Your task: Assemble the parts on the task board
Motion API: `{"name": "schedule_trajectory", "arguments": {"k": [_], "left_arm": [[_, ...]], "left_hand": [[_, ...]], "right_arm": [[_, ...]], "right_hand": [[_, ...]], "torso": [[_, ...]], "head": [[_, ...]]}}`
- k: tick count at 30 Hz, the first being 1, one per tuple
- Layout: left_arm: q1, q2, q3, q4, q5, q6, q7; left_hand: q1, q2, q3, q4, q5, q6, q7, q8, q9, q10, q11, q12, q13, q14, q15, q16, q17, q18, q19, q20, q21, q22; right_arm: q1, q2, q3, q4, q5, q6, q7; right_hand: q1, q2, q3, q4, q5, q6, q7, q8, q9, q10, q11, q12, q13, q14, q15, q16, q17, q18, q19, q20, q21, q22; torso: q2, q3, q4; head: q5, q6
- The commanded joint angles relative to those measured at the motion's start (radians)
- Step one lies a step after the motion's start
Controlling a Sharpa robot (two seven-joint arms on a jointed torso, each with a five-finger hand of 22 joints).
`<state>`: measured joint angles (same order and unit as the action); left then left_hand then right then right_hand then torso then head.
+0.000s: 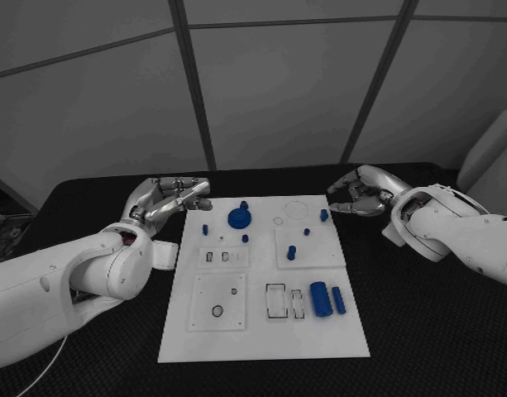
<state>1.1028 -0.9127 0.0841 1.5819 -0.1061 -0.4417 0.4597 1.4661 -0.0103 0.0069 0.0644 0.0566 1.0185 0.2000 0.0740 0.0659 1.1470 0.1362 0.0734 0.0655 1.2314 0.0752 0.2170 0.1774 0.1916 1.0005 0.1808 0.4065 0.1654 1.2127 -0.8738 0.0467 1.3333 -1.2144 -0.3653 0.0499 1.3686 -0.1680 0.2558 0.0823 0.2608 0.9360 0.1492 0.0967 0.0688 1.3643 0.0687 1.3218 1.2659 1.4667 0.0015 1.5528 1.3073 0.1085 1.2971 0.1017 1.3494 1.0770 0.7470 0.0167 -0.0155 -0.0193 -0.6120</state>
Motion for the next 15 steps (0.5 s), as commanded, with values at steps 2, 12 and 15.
{"name": "schedule_trajectory", "arguments": {"k": [2, 12, 15], "left_arm": [[0.000, 0.004, 0.001, -0.002, -0.002, 0.015, 0.008], [0.000, 0.006, 0.001, -0.006, -0.002, 0.015, 0.009], [-0.001, 0.006, 0.001, -0.006, -0.002, 0.016, 0.009]], "left_hand": [[0.002, 0.005, 0.001, -0.005, -0.006, 0.002, 0.005, -0.004, 0.000, 0.001, 0.003, -0.006, 0.000, -0.001, 0.003, -0.006, 0.001, -0.010, -0.005, 0.004, -0.002, -0.001], [0.002, 0.005, 0.001, -0.005, -0.006, 0.002, 0.005, -0.004, 0.000, 0.001, 0.003, -0.006, 0.000, -0.001, 0.003, -0.006, 0.001, -0.010, -0.005, 0.004, -0.002, -0.001], [0.002, 0.005, 0.001, -0.005, -0.006, 0.002, 0.005, -0.004, 0.000, 0.001, 0.003, -0.006, 0.000, -0.001, 0.003, -0.006, 0.001, -0.010, -0.005, 0.004, -0.002, -0.001]], "right_arm": [[-0.003, 0.002, 0.000, -0.024, 0.037, 0.045, 0.044], [-0.016, 0.026, 0.000, -0.064, 0.014, 0.063, 0.038], [-0.022, 0.036, 0.000, -0.074, 0.009, 0.072, 0.034]], "right_hand": [[0.014, 0.001, -0.005, -0.005, 0.005, -0.011, 0.007, -0.010, -0.002, -0.010, 0.000, -0.009, -0.005, 0.089, -0.005, -0.005, 0.204, -0.010, -0.008, 0.002, -0.007, -0.005], [0.017, 0.002, -0.015, -0.008, 0.008, -0.026, 0.010, -0.020, -0.003, -0.015, 0.003, -0.014, -0.010, 0.090, -0.003, -0.005, 0.205, -0.009, -0.010, 0.004, -0.010, -0.010], [0.017, 0.003, -0.015, -0.008, 0.008, -0.026, 0.010, -0.020, -0.003, -0.014, 0.003, -0.014, -0.009, 0.090, -0.002, -0.004, 0.207, -0.009, -0.009, 0.004, -0.010, -0.009]], "torso": [[0.002, -0.0014, 0.0017], [0.002, -0.0042, 0.0022], [0.003, -0.0044, 0.0017]], "head": [[-0.006, 0.001], [-0.005, -0.004], [-0.004, -0.006]]}}
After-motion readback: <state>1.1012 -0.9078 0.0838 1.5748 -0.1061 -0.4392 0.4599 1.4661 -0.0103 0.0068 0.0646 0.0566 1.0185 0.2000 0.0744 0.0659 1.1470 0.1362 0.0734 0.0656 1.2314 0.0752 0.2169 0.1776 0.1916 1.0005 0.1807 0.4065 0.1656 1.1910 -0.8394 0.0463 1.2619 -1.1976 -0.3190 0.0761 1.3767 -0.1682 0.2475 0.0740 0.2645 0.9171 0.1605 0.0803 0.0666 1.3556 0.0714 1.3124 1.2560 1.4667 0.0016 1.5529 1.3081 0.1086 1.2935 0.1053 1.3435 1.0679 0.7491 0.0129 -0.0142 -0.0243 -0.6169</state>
